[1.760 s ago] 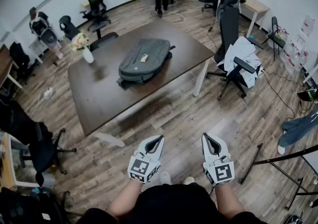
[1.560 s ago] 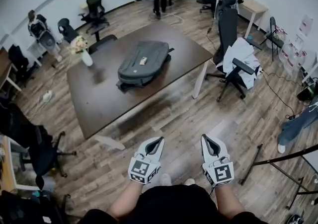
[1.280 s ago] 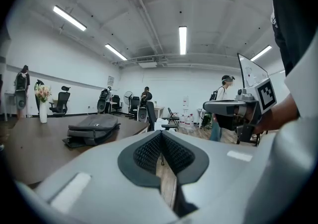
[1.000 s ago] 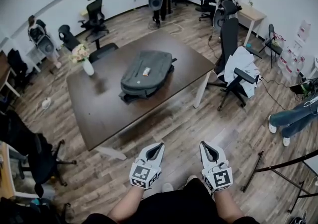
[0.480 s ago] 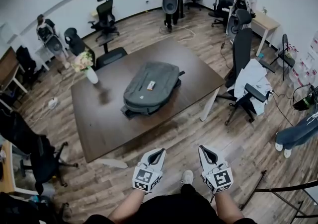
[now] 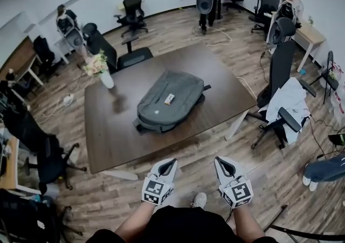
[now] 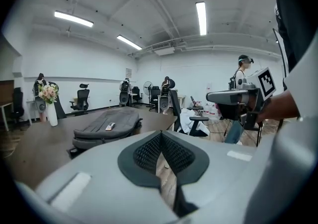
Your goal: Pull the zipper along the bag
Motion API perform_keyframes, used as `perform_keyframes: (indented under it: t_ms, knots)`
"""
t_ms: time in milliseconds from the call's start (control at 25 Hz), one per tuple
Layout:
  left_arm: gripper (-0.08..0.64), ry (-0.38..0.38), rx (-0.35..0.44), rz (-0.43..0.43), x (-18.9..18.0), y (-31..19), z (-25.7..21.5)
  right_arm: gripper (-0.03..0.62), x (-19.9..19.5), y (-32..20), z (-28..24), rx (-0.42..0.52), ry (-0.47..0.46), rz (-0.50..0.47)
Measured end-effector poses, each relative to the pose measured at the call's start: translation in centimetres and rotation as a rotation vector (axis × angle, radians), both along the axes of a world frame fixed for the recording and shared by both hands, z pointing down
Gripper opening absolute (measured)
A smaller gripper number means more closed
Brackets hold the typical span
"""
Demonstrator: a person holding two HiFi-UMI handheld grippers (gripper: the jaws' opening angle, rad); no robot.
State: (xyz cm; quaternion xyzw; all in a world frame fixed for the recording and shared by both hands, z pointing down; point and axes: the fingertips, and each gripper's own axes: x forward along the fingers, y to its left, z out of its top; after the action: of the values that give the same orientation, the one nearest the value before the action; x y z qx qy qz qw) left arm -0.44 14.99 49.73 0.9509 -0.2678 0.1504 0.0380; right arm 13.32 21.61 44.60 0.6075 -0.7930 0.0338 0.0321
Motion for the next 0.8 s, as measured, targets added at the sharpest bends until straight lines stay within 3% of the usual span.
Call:
perform_keyframes:
  t_ms: [440, 800]
  knots:
    - [0.018, -0.011, -0.034, -0.148, -1.7, -4.1, 1.1, 0.002, -1.5, -6.6, 1.4, -0.03, -0.005, -0.158]
    - [0.018, -0.01, -0.095, -0.173, -3.6, -10.6, 2.5, 0.003, -4.3, -14.5, 1.6, -0.056, 0.032, -0.21]
